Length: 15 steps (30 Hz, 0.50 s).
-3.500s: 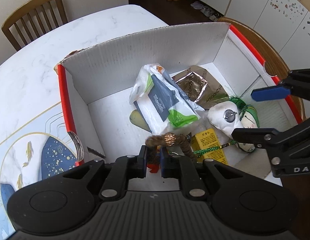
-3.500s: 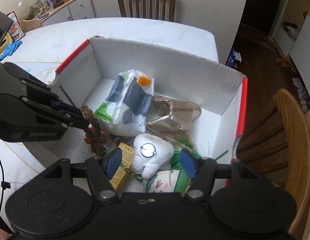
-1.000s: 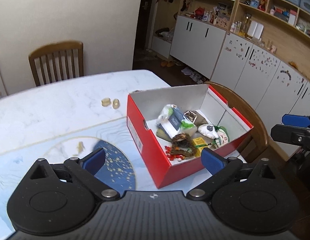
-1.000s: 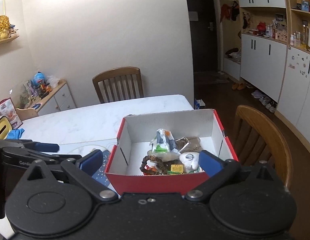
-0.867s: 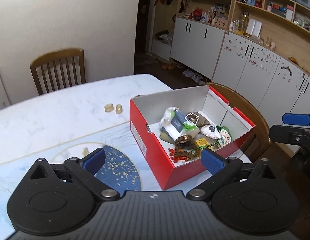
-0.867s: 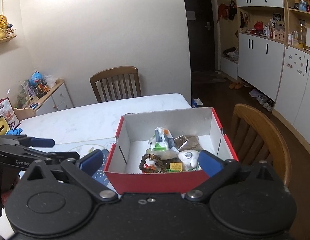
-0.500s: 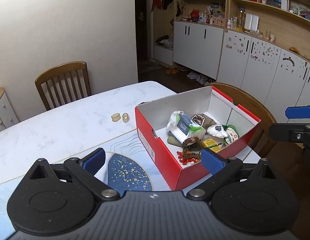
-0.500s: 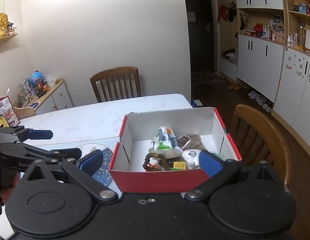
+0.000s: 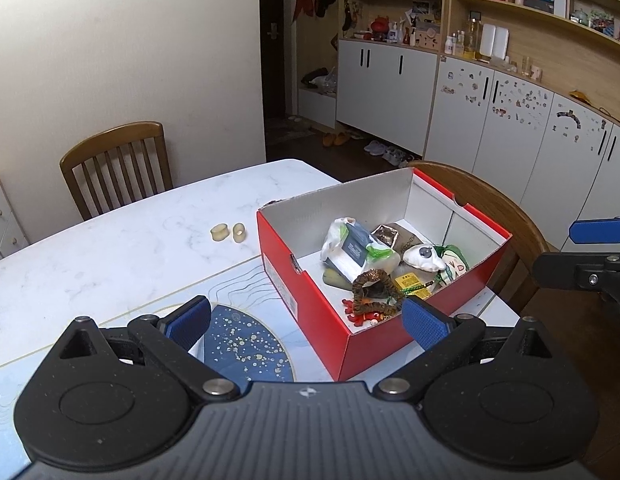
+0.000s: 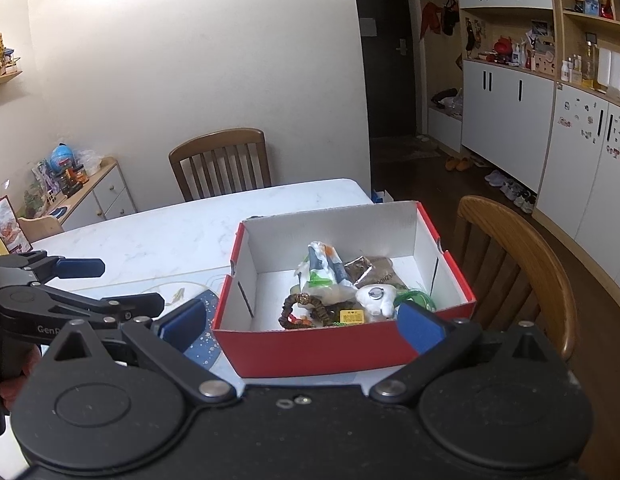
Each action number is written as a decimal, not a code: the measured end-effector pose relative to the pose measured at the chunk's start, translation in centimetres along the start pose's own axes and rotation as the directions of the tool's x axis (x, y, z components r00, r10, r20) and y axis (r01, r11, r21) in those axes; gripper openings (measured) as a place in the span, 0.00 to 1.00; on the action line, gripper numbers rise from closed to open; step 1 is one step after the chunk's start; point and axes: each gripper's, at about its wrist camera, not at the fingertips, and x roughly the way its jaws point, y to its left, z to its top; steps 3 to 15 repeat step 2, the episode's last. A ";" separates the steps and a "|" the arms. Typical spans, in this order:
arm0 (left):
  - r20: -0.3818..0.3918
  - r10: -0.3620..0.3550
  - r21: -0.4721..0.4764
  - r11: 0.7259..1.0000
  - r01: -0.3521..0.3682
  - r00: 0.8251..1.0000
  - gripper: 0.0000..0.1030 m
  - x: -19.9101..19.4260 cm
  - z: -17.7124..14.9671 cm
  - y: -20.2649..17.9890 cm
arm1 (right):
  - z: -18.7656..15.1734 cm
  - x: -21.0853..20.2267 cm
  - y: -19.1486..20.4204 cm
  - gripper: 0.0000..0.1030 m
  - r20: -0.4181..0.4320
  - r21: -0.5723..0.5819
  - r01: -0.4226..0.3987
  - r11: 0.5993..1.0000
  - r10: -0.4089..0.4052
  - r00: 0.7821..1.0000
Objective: Organize objects
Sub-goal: 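Withdraw both open tools up and away from the filled box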
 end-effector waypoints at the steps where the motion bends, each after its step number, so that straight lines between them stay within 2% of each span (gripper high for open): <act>1: 0.001 -0.003 0.001 1.000 0.003 1.000 0.99 0.0 0.0 0.0 | 0.0 0.0 0.0 0.99 0.000 0.000 0.001 1.000 -0.001 1.000; 15: 0.000 -0.008 0.001 1.000 0.008 1.000 0.99 0.0 0.0 0.0 | 0.0 -0.1 0.1 0.99 -0.001 0.000 0.002 1.000 -0.002 1.000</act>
